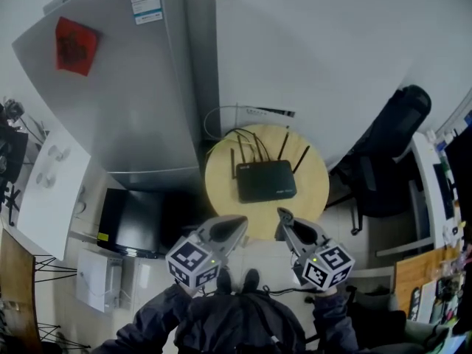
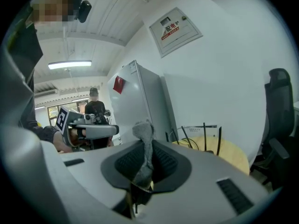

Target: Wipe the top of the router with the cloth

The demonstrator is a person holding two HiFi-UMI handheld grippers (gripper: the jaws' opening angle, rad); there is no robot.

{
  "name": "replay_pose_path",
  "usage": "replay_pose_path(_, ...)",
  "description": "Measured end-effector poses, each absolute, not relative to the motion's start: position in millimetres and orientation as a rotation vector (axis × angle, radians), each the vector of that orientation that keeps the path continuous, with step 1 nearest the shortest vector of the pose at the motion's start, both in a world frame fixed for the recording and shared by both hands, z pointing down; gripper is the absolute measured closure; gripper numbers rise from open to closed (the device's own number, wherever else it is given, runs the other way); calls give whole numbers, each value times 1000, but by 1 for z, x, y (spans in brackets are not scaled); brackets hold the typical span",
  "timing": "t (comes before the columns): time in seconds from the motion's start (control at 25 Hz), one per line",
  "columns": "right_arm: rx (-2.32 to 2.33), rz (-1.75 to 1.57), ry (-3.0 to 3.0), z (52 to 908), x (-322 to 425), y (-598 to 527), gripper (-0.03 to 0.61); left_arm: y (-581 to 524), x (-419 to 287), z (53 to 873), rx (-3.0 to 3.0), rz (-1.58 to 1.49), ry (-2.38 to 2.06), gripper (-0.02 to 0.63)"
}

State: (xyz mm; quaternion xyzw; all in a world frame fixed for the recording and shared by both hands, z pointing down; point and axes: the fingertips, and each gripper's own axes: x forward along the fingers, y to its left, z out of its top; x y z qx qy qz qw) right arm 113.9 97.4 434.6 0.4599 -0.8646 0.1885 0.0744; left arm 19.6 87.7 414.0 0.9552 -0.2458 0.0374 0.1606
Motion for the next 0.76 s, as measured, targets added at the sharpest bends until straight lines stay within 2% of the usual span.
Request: replay_pose_path(0.76, 1337, 539, -2598, 432, 120, 94, 511, 85, 31, 417, 2720, 102, -705, 621)
